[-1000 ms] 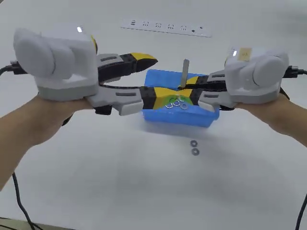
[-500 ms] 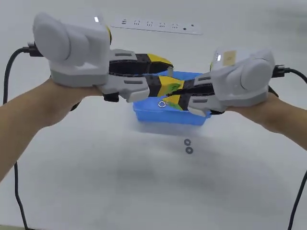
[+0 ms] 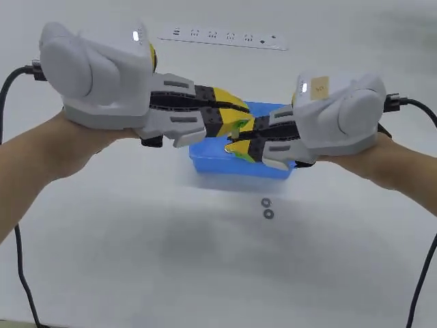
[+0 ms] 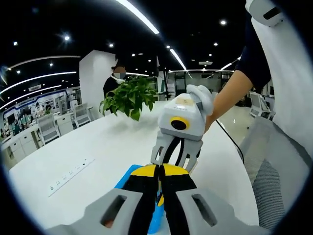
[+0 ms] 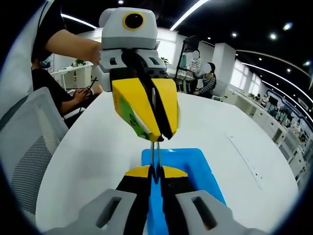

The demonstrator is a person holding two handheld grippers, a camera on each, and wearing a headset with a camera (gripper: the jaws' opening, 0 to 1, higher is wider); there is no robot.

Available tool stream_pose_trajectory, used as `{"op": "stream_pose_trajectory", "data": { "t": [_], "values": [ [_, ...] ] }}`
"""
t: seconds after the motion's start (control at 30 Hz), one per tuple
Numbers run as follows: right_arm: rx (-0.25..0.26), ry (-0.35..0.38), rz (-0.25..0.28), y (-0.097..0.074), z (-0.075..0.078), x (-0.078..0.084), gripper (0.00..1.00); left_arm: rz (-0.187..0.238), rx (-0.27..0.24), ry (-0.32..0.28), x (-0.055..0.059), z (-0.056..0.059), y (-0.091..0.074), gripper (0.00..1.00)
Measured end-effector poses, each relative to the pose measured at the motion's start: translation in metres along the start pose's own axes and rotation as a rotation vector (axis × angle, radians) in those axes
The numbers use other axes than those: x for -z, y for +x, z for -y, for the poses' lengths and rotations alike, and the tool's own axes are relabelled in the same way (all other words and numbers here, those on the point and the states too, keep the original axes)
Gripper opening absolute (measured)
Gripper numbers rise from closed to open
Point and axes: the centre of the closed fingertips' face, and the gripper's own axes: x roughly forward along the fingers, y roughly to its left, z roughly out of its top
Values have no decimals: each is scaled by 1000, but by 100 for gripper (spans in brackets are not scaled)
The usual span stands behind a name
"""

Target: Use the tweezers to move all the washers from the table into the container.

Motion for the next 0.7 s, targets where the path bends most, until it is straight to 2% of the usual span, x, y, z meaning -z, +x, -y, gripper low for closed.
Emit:
{"op": "stream_pose_trajectory", "data": {
  "t": [0.13, 0.2, 0.27, 0.37, 0.57, 0.7],
  "values": [
    [10, -2, 5, -1, 1, -4, 8, 13, -16, -4, -4, -2, 0, 4],
    [10, -7, 3, -1, 0, -5, 9, 15, -7, -12, -5, -1, 1, 4],
    [-3, -29, -19, 2, -5, -2, 9, -15, -6, -35, 0, -1, 2, 4],
    [-2, -29, -23, 1, -7, -1, 9, -15, -3, -35, 0, 2, 3, 4],
    [14, -26, -13, -5, -5, -6, 9, 11, -17, -55, -7, -1, 1, 4],
    [31, 12, 11, -11, -4, -9, 10, 22, -29, -50, -11, -2, 1, 4]
  ]
}}
